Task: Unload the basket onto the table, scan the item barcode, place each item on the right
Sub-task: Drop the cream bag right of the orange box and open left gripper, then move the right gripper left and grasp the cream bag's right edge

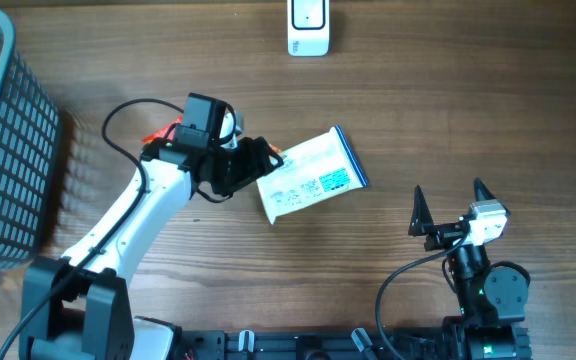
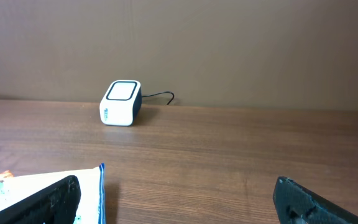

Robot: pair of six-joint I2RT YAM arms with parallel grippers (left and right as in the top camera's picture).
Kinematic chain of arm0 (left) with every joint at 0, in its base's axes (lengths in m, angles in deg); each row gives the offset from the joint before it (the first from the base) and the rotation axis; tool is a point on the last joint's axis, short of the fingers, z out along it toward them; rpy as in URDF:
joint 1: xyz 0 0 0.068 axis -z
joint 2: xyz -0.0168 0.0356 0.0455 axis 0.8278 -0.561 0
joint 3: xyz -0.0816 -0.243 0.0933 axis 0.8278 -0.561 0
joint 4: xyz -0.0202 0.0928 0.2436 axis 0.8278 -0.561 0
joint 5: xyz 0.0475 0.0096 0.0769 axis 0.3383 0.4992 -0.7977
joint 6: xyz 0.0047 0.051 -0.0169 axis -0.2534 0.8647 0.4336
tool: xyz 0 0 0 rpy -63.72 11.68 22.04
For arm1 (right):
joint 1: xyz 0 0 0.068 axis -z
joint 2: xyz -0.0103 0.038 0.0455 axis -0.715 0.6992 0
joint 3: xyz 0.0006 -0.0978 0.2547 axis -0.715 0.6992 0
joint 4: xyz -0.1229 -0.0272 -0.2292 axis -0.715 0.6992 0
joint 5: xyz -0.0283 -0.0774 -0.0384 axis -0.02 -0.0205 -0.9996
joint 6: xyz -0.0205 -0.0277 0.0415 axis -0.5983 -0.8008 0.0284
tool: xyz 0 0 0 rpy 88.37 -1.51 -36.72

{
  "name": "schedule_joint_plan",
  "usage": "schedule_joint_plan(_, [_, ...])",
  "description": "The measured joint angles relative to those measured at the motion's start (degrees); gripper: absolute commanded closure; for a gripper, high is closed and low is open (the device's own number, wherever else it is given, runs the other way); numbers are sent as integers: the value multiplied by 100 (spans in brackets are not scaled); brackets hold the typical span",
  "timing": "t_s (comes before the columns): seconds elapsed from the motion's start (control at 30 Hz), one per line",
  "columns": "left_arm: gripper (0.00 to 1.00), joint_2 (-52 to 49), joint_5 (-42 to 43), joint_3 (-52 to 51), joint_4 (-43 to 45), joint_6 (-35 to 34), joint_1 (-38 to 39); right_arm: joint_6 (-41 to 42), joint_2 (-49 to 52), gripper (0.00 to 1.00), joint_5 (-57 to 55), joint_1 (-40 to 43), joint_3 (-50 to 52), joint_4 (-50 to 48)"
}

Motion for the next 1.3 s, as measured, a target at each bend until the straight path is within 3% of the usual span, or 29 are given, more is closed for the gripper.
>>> schedule_joint_plan(0.23, [19,339,-46,588,-881,90,-435,-2,0,0,0,0,0,-2])
schedule_joint_plan(0.33, [13,656,-164,1200,-1445,177,-673,-2,0,0,0,0,0,-2])
schedule_joint_plan(0.37, [4,822,-269,1458,-1698,205,-787,-2,0,0,0,0,0,-2])
schedule_joint_plan(0.43, [0,1128,-551,1873,-2129,267,-1016,-2,0,0,0,0,0,-2])
schedule_joint_plan(0.77, [0,2516,-2367,2306,-3526,289,-2660,-2,0,0,0,0,0,0])
schedule_joint_plan(0.93, [0,2662,-2623,2304,-3842,286,-3250,-2,0,0,0,0,0,0])
schedule_joint_plan(1.17, [0,2660,-2680,2304,-3877,286,-3353,22,0,0,2,0,0,-2])
schedule_joint_plan(1.3, [0,2660,-2682,2304,-3880,286,-3353,763,0,0,457,0,0,-90])
